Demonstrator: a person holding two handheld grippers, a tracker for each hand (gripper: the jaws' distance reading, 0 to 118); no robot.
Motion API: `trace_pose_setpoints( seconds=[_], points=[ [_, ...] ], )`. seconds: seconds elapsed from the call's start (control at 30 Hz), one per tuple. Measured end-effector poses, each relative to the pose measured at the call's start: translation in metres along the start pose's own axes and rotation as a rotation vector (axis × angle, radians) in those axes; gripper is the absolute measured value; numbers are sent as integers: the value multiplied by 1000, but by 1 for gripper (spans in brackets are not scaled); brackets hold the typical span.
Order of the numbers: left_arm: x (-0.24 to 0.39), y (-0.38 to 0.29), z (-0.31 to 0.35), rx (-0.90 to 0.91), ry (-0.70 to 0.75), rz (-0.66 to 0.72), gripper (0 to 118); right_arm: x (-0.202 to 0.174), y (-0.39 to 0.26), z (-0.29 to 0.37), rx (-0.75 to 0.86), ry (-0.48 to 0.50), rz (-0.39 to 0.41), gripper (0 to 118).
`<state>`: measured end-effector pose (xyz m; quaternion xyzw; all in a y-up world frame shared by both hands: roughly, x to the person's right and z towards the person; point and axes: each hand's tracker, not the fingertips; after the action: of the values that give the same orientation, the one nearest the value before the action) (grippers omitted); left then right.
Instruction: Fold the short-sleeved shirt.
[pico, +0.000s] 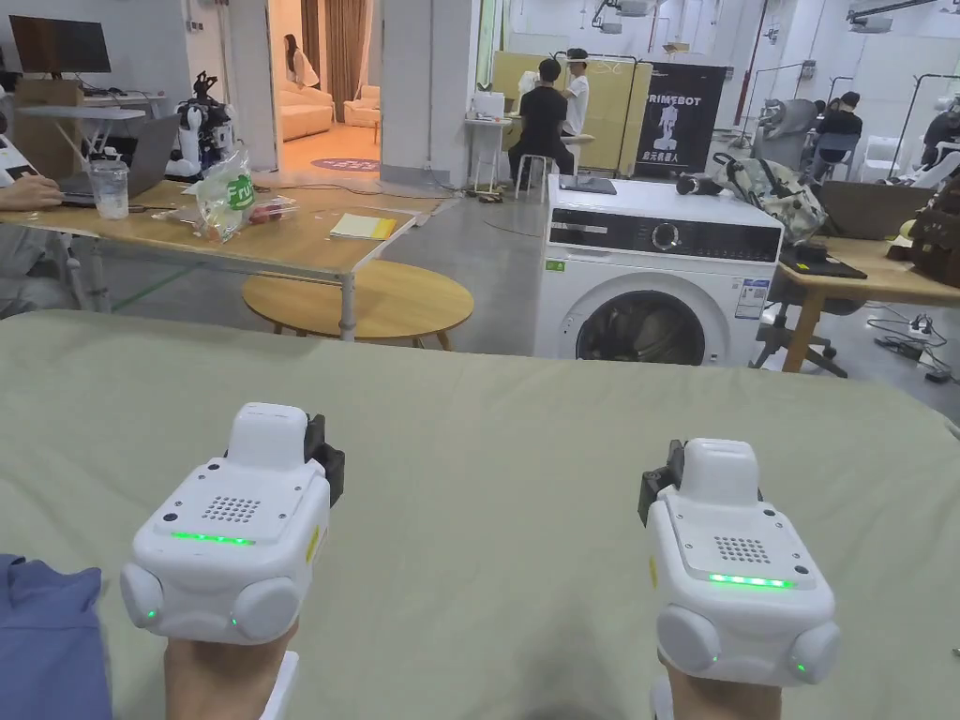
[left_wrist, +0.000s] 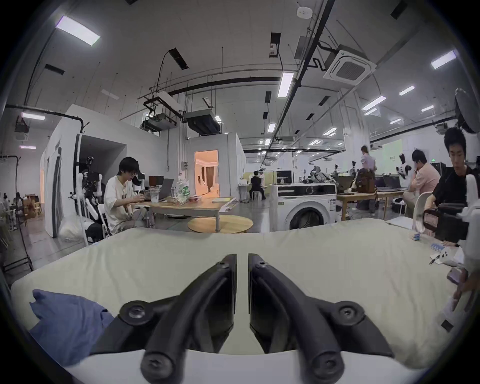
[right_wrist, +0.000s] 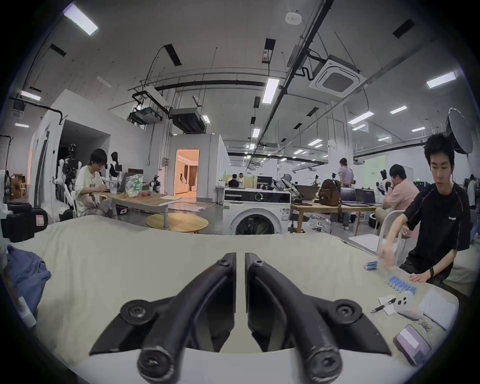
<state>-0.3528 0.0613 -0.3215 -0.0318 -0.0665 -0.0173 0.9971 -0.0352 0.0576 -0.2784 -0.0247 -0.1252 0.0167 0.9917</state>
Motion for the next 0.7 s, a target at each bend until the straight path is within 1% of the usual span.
trace_pose_setpoints(
  seconds=[0.03,0.1,0.2,0.3,0.37,0.4,0.5,0.57,0.7],
  points=[
    [-1,0,2,8,-20,10,0,2,1,2,5,20,-16,0],
    [5,1,5,10,29,-30,0,-1,3,5,3,16,-7,0],
    [-4,1,4,-4,-5,2,0,-3,5,7,-1,29,-5,0],
    [-12,2,7,-14,42,-13,0,-9,8,10,-8,23,-1,0],
    [-23,4,11,-35,46,1,0,-15,10,11,-15,46,2,0],
    [-32,4,12,-49,74,-2,0,-21,11,12,-18,54,8,0],
    [-61,7,19,-100,99,-3,0,-43,16,13,-21,88,11,0],
    [-85,8,28,-146,111,8,0,-64,19,14,-19,137,-3,0],
    [-129,9,55,-209,233,-23,0,-113,21,20,-18,224,4,0]
  ],
)
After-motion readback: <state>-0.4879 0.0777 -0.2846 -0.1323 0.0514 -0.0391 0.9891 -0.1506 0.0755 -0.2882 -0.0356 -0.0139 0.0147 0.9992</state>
